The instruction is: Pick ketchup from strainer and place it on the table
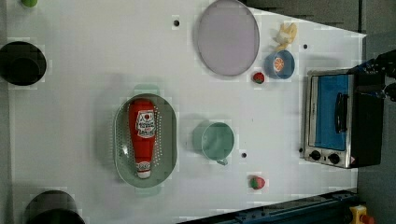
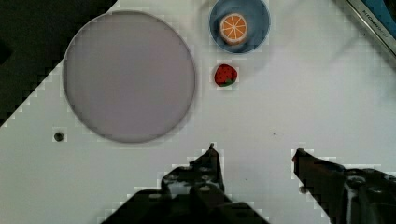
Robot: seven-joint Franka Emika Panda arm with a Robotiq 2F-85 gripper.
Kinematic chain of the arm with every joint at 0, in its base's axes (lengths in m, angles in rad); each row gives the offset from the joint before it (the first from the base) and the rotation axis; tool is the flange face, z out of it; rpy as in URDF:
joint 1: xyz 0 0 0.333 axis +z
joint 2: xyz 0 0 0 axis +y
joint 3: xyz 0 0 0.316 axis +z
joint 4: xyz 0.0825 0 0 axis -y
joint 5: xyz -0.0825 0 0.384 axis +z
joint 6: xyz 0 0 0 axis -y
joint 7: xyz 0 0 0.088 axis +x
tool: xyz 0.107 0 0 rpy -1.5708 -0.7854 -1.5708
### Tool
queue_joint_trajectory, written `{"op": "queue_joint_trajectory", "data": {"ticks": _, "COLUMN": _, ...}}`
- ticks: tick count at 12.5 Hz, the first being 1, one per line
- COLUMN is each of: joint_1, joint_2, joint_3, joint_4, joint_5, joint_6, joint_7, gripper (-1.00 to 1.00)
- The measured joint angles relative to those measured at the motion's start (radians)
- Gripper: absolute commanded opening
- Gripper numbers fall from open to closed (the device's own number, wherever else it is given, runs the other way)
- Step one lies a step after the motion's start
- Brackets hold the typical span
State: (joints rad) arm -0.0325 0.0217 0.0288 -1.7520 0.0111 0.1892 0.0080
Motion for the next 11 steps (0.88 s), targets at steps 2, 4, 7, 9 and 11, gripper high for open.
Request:
{"op": "queue_joint_trajectory", "data": {"ticks": 2, "joint_1": -0.065, "joint_2": -0.124, "joint_3": 0.065, "joint_4": -0.136, "joint_5": 0.001, "joint_6": -0.121, "joint_7": 0.006, "gripper": 0.8}}
{"op": "queue_joint_trajectory", "data": {"ticks": 4, "joint_1": -0.095, "joint_2": -0.22, "joint_3": 0.11, "joint_4": -0.18, "joint_5": 0.005, "joint_6": -0.132, "joint_7": 0.006, "gripper": 1.0}}
{"op": "queue_joint_trajectory", "data": {"ticks": 7, "joint_1": -0.095, "joint_2": -0.254, "joint_3": 0.203, "joint_4": -0.145, "joint_5": 0.022, "joint_6": -0.044, "joint_7": 0.017, "gripper": 1.0}}
{"op": "queue_joint_trajectory", "data": {"ticks": 9, "joint_1": -0.094, "joint_2": -0.23, "joint_3": 0.308, "joint_4": -0.13, "joint_5": 0.021, "joint_6": -0.018, "joint_7": 0.017, "gripper": 1.0}}
{"op": "queue_joint_trajectory", "data": {"ticks": 11, "joint_1": -0.075, "joint_2": -0.167, "joint_3": 0.418, "joint_4": -0.131, "joint_5": 0.021, "joint_6": 0.036, "joint_7": 0.018, "gripper": 1.0}}
